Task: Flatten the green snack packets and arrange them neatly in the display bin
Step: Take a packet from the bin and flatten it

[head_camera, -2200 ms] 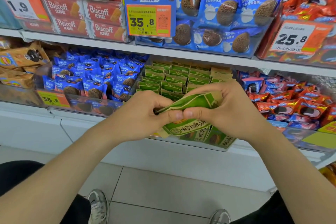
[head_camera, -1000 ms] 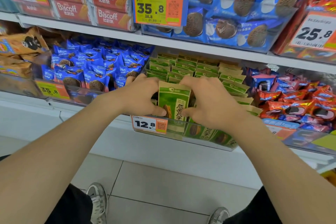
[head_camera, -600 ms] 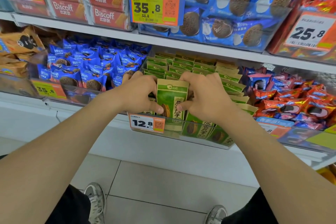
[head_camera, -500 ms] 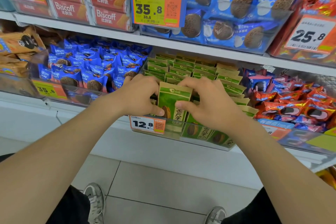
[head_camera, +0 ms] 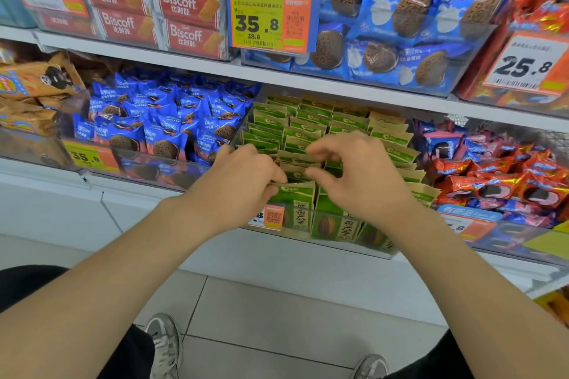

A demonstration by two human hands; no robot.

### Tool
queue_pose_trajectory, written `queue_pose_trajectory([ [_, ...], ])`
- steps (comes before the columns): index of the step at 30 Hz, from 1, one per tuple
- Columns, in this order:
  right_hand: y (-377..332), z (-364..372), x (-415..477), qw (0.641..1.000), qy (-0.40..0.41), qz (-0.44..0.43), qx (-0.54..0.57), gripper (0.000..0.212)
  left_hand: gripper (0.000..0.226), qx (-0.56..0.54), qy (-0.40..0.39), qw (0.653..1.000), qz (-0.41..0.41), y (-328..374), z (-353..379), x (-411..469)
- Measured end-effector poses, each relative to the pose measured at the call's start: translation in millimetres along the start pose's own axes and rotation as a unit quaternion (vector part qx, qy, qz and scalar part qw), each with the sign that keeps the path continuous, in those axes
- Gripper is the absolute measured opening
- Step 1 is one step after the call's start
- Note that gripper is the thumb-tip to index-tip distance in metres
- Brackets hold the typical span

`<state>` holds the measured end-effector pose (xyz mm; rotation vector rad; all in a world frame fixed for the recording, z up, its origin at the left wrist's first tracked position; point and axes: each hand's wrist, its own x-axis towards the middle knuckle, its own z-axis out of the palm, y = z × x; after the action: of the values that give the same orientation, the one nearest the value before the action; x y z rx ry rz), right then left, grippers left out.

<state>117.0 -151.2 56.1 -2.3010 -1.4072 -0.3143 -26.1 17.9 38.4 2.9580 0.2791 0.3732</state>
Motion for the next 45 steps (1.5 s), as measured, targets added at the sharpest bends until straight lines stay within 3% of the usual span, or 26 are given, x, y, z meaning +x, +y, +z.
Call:
queue_pose_trajectory([
  [4,-0.6,5.6,11.9,0.992,-0.057,-0.012,-0.115,0.015,0.026,-0.007,0.005,1.0,0.002,3.4,2.6,-2.5],
  [8,-1.3,13.2,22.5,0.993,-0.042,0.008,-0.111,0.006,0.027,0.027,0.009,1.0,0.011,6.6,6.8,-2.1],
  [16,0.9,19.4,45.7,0.981,-0.028,0.092,-0.169,0.019,0.031,0.044,0.008,0.999,0.02,8.6,16.7,-2.3],
  [20,-12.8,28.3,39.9,0.97,-0.091,-0.032,-0.225,0.014,0.036,0.051,0.035,0.998,0.033,10.2,23.4,-6.7],
  [22,-4.5,25.7,38.0,0.979,-0.083,-0.006,-0.184,0.015,0.04,0.049,0.048,0.997,0.041,12.2,23.9,-8.6],
  [25,10.3,21.6,37.0,0.989,-0.044,0.045,-0.134,0.028,0.022,0.052,0.045,0.997,0.04,21.9,21.7,-11.2],
  [34,13.8,11.4,21.2,0.994,0.103,-0.017,0.017,0.017,0.028,0.091,0.055,0.993,0.048,31.0,21.4,-19.7],
  [37,8.0,2.6,17.4,0.973,0.216,-0.029,0.079,0.016,0.037,0.043,0.046,0.998,0.023,29.4,12.1,-15.4],
  [40,-1.2,-12.1,13.1,0.933,0.337,-0.026,0.127,0.016,0.039,-0.088,0.072,0.993,-0.018,29.0,-0.4,-12.0],
  [45,-4.0,-31.8,6.4,0.89,0.429,-0.008,0.153,0.012,0.028,-0.142,0.135,0.975,-0.108,24.1,-10.2,-3.9],
])
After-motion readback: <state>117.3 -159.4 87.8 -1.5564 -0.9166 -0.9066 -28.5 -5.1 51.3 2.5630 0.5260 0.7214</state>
